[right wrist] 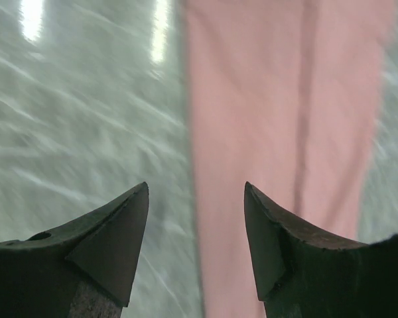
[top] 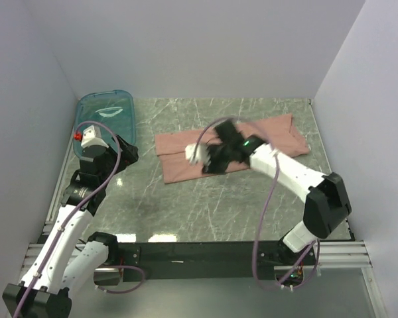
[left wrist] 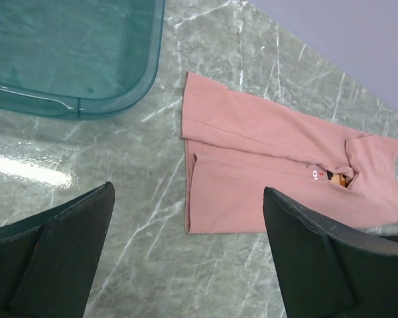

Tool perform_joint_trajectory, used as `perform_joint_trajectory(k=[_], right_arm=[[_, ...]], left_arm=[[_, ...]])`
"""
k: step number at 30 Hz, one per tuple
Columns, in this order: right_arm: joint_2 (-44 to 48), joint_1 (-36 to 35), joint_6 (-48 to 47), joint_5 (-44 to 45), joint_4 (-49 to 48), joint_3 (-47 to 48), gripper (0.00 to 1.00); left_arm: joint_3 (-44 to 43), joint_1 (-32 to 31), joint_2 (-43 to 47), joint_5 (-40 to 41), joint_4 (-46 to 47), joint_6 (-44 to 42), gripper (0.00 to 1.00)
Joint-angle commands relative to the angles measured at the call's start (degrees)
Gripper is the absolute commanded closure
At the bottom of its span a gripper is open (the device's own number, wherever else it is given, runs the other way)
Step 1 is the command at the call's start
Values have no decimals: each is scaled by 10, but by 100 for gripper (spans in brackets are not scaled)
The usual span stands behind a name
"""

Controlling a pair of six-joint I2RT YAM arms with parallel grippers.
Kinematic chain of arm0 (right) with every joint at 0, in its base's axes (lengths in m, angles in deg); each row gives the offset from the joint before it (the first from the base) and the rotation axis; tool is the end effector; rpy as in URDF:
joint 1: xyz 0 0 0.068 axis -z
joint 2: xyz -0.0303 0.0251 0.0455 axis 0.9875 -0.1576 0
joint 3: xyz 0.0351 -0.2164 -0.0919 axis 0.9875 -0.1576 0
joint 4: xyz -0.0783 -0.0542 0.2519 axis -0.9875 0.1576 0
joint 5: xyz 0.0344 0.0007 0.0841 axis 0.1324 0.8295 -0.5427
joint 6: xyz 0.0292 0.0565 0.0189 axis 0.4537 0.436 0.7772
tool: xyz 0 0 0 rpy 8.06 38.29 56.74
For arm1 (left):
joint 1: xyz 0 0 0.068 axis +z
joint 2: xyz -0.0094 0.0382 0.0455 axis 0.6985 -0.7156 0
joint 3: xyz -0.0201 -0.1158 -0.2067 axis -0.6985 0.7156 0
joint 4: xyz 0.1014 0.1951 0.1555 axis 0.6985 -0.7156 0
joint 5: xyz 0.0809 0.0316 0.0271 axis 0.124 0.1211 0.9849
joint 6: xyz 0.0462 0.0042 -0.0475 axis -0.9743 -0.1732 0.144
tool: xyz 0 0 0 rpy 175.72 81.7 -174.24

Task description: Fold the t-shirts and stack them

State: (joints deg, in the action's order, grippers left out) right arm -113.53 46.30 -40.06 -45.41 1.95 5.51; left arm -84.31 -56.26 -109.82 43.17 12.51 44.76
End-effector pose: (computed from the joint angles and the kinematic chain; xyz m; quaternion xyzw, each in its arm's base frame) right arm 0.2784 0.2175 0.2283 -0.7280 0.5801 0.1155 0.3467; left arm 0.2260 -0.0391 0.2744 -0.2349 0.7984 -0.1732 0.5266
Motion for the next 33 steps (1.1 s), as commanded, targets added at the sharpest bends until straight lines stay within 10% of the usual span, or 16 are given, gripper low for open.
perform_joint_trajectory(k=[1, 11, 33], right_arm=[[-10, -92, 73, 120, -131, -61, 34], [-198, -221, 181, 277, -203, 47, 38], [-323, -231, 196, 317, -192, 108, 72]], left_arm=[[-15, 4, 6, 6, -11, -1, 1], [-22, 4, 99, 25, -91, 13, 1], [-13, 4, 169, 20, -131, 28, 0]])
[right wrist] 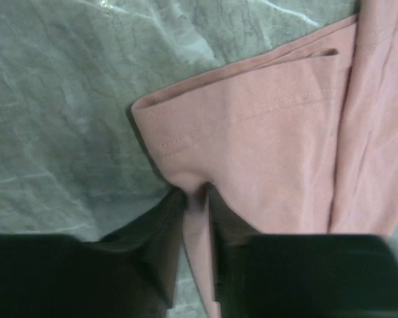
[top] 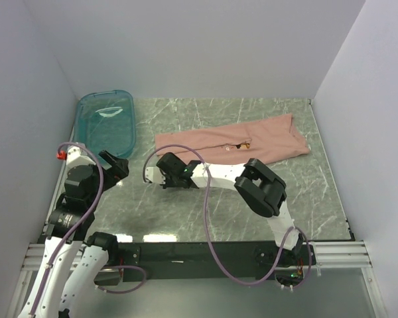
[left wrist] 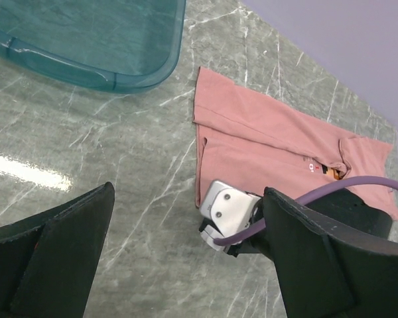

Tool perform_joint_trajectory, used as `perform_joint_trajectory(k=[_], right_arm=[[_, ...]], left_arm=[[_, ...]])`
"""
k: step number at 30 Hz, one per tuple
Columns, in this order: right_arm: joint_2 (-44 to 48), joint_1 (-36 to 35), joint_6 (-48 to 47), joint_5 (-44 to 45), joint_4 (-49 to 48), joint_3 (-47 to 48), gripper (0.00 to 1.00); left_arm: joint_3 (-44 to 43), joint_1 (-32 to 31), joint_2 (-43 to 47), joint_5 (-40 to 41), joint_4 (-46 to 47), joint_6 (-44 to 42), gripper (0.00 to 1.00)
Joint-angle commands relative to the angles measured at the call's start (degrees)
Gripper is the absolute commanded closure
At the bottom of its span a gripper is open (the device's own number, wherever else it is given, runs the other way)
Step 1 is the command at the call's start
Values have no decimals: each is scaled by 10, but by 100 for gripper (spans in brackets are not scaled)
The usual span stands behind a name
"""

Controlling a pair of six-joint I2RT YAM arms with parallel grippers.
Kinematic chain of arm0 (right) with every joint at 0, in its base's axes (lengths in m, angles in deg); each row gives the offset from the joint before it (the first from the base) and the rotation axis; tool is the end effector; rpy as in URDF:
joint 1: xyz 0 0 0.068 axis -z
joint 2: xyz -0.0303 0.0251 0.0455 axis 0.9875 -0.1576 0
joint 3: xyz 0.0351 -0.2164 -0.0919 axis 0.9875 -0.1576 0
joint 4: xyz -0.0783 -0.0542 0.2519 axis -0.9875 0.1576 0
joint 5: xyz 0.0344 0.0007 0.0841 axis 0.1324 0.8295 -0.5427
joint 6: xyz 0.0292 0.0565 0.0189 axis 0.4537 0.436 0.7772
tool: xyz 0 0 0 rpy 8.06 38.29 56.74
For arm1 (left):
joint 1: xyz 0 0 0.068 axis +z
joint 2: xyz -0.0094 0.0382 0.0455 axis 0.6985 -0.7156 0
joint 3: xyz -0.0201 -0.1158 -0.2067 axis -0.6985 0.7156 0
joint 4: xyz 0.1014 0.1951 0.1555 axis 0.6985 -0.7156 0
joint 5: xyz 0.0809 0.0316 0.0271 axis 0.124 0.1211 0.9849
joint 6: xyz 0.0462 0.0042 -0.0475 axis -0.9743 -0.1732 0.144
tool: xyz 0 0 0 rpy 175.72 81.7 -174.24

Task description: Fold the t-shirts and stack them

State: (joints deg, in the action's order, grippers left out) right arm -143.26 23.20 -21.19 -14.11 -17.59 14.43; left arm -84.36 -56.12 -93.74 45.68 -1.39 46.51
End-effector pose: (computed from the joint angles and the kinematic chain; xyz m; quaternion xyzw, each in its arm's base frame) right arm 0.2429 0.3708 0.1030 -0.7088 0.6314 -0.0239 0.3138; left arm 0.1673 -0.0240 0.2970 -0.2583 0.7789 -0.1718 0.5451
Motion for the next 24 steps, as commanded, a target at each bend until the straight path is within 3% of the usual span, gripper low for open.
perform_joint_trajectory(k=[1, 3, 6, 18, 24], right_arm=[[-26, 0, 8, -5, 10, 21, 77], [-19, 1, 11, -17, 25, 22, 90], [11, 0, 7, -55, 43, 2, 100], [244, -48, -65, -233, 123, -231, 100], [363, -50, -109, -246, 187, -338, 100]], left_arm=[[-12, 3, 10, -3, 4, 12, 1], [-14, 3, 9, -4, 4, 11, 1], [-14, 4, 10, -8, 10, 12, 1], [21, 3, -39, -113, 116, 11, 1], [36, 3, -187, -263, 259, 0, 5]])
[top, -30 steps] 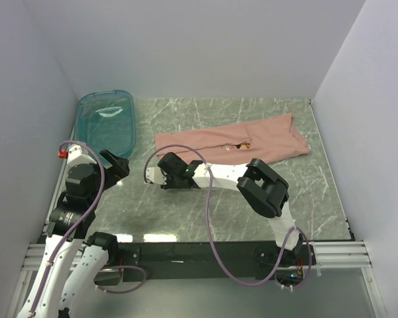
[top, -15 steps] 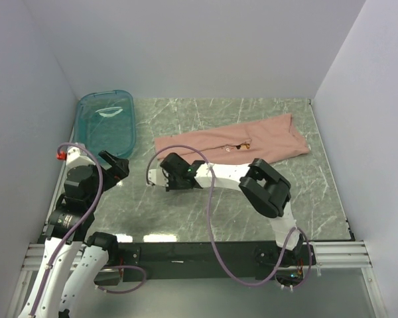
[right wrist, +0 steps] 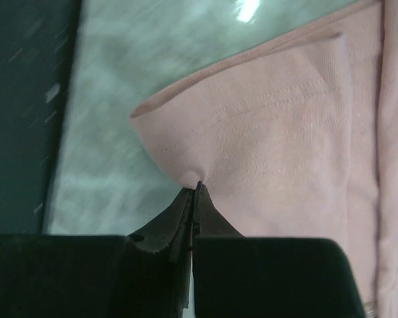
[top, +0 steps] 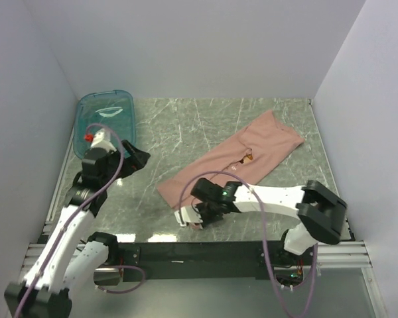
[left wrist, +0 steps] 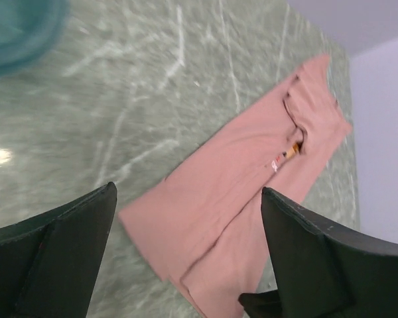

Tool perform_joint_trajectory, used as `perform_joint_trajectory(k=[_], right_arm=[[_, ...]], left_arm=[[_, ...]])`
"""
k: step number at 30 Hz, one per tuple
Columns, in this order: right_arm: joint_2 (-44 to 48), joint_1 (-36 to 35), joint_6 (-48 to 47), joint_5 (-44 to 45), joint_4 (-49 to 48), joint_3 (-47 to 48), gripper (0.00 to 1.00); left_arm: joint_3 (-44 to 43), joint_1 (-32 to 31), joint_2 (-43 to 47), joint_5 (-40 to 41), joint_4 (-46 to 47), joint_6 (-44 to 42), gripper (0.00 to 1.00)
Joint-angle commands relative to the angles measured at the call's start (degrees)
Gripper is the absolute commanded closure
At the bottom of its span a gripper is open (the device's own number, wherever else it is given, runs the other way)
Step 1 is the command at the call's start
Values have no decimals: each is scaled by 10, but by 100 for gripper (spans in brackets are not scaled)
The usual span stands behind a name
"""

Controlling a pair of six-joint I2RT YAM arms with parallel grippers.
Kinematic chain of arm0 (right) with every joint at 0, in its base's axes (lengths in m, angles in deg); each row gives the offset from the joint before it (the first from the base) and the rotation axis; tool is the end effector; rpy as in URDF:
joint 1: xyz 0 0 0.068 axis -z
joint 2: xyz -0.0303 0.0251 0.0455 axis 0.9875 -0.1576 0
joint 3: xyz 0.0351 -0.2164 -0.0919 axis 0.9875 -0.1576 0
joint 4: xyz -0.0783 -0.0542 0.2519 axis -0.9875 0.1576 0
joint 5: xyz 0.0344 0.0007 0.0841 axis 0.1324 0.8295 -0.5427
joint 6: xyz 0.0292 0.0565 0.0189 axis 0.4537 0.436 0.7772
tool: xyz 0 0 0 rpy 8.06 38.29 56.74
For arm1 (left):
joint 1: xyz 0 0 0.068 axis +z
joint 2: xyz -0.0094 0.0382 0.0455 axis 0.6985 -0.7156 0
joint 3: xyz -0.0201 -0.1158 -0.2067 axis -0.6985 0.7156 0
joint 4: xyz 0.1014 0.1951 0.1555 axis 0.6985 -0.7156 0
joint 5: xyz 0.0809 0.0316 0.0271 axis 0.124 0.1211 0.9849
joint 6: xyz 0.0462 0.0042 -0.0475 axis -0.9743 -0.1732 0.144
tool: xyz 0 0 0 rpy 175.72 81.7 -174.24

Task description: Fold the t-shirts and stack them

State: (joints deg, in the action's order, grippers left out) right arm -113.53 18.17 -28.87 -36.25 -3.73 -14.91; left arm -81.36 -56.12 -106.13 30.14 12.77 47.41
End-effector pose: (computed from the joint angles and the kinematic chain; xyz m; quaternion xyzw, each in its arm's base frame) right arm 0.1282 0.2768 0.1205 -0.8203 0.5250 0.1411 0.1776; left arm 0.2146 -0.0484 0.2688 -0.1928 0.8060 -0.2733 0.4884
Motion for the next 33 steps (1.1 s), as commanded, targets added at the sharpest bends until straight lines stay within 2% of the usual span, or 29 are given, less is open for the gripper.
perform_joint_trajectory(k=[1, 3, 4, 5, 8, 10, 13, 14, 17, 18, 20, 21, 23, 24, 25, 28, 33], right_arm=[[81, 1, -33, -24, 53, -56, 100], [123, 2, -33, -26, 73, -70, 93], [135, 1, -33, -26, 82, -75, 85], [153, 2, -33, -26, 100, -75, 70], [177, 25, -47, -28, 143, -58, 60], [189, 48, -54, -27, 159, -45, 58], [209, 162, -48, -65, 167, -7, 57], [219, 245, -25, -78, 149, 10, 57], [232, 360, 53, -90, 78, 27, 57], [234, 430, 76, -99, 61, 31, 57], [227, 506, 168, -111, 17, 43, 51], [220, 578, 190, -127, 15, 50, 51], [199, 625, 220, -200, 28, 66, 50], [194, 673, 228, -212, 28, 66, 50], [192, 684, 247, -219, 23, 57, 50], [201, 711, 267, -222, 3, 25, 50], [210, 727, 285, -226, -13, -3, 50]], left_arm=[[4, 2, -84, -126, 135, -9, 5], [-9, 1, -129, -164, 178, -11, 7], [-17, 0, -177, -173, 202, -11, 7], [-26, -7, -203, -181, 224, -18, 7], [-78, -34, -311, -199, 246, -35, 8], [-128, -52, -391, -199, 243, -44, 9], [-204, -94, -496, -200, 231, -66, 11], [-224, -111, -521, -202, 224, -77, 12], [-309, -138, -616, -198, 193, -92, 16], [-355, -144, -639, -198, 171, -95, 17], [-405, -158, -709, -197, 149, -107, 19], [-459, -162, -734, -202, 132, -113, 19], [-521, -172, -810, -228, 84, -129, 20], [-584, -175, -835, -249, 66, -131, 18], [-616, -177, -881, -251, 31, -135, 14], [-709, -191, -947, -233, -5, -147, 14], [-788, -198, -1005, -228, -20, -128, 21]])
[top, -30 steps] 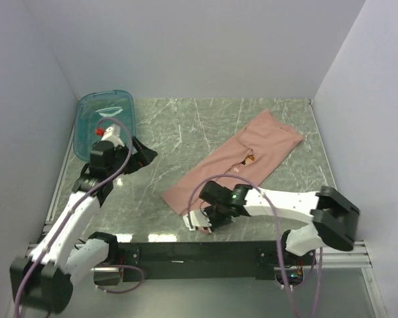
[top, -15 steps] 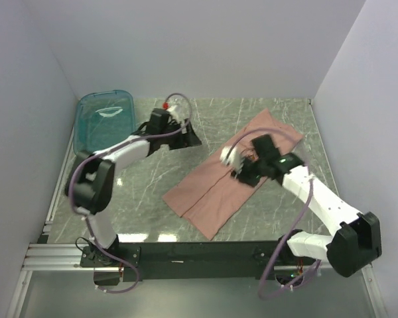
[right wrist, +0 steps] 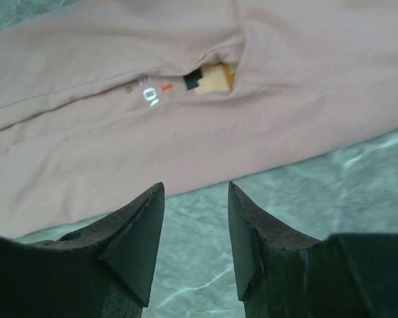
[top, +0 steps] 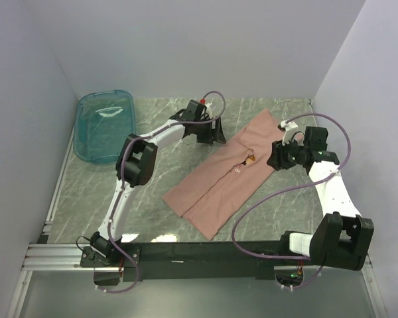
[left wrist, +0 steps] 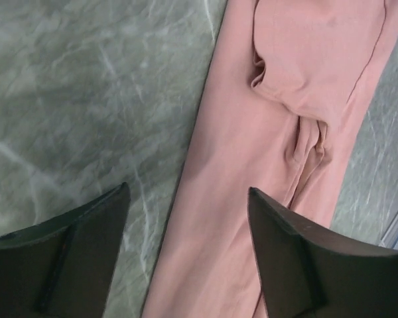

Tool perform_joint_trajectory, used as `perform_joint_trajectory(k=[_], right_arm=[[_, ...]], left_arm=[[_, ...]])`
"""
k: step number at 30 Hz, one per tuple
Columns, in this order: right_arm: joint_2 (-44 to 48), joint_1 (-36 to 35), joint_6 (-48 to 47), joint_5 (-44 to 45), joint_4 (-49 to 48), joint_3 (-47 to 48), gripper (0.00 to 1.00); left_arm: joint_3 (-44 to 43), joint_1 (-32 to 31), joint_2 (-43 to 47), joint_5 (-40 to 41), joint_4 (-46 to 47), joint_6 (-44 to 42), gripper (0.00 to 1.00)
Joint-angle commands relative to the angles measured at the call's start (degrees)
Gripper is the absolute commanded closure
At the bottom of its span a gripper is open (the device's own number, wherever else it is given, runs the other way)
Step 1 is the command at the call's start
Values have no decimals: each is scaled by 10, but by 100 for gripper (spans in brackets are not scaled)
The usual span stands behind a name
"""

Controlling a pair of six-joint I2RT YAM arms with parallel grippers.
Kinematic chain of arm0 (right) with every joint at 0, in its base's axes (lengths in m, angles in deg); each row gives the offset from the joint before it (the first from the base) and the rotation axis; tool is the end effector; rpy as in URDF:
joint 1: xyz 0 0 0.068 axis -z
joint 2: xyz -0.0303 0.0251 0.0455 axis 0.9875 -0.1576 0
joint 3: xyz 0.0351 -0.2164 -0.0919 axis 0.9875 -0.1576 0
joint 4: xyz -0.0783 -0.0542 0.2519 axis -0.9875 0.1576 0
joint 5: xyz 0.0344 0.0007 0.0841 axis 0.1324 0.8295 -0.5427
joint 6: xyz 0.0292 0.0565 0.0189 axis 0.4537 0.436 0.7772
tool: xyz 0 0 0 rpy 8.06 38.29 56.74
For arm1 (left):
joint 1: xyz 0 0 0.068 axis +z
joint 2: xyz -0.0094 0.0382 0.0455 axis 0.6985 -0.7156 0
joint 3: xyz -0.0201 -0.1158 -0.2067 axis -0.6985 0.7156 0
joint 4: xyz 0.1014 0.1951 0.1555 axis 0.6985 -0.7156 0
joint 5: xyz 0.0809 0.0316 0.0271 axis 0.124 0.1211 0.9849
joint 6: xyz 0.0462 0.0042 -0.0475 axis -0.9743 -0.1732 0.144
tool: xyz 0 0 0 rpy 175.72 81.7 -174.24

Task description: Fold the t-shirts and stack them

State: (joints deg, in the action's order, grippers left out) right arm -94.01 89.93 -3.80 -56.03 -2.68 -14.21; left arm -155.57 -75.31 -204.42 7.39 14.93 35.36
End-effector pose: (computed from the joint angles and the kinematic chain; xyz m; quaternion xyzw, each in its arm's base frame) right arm 0.2820 -0.0150 0.2234 -0.2201 0.8732 0.1631 0.4030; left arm 0.4456 -0.2951 0.1234 0.1040 0.8942 -0.3730 0.2245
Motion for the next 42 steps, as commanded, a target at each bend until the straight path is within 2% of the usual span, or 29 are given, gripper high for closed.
perform_joint_trajectory(k=[1, 3, 4, 12, 18, 21, 29, 35, 42], right_arm=[[14, 9, 36, -28, -24, -12, 50], [8, 15, 38, -31, -26, -10, 50], [7, 16, 39, -32, -27, -7, 50], [-15, 30, 45, -45, -27, 1, 50], [-12, 35, 43, -49, -25, 0, 50], [-10, 35, 39, -49, -22, -4, 50], [-13, 36, 41, -41, -23, -13, 51], [-37, 37, 50, -27, -31, -5, 51], [-82, 32, 48, -24, -24, 22, 52]], left_arm=[[-54, -7, -39, -3, -44, -7, 25], [-73, -12, -53, -19, -47, 0, 30], [-77, -13, -65, -27, -46, 3, 36], [-94, -35, -95, -32, -54, 17, 55], [-100, -35, -97, 22, -80, 24, 88], [-87, -26, -83, 61, -81, 42, 100], [30, 26, 4, 139, -60, 78, 100], [191, 59, 93, 160, -24, 86, 100], [307, 82, 199, 202, 13, 105, 99]])
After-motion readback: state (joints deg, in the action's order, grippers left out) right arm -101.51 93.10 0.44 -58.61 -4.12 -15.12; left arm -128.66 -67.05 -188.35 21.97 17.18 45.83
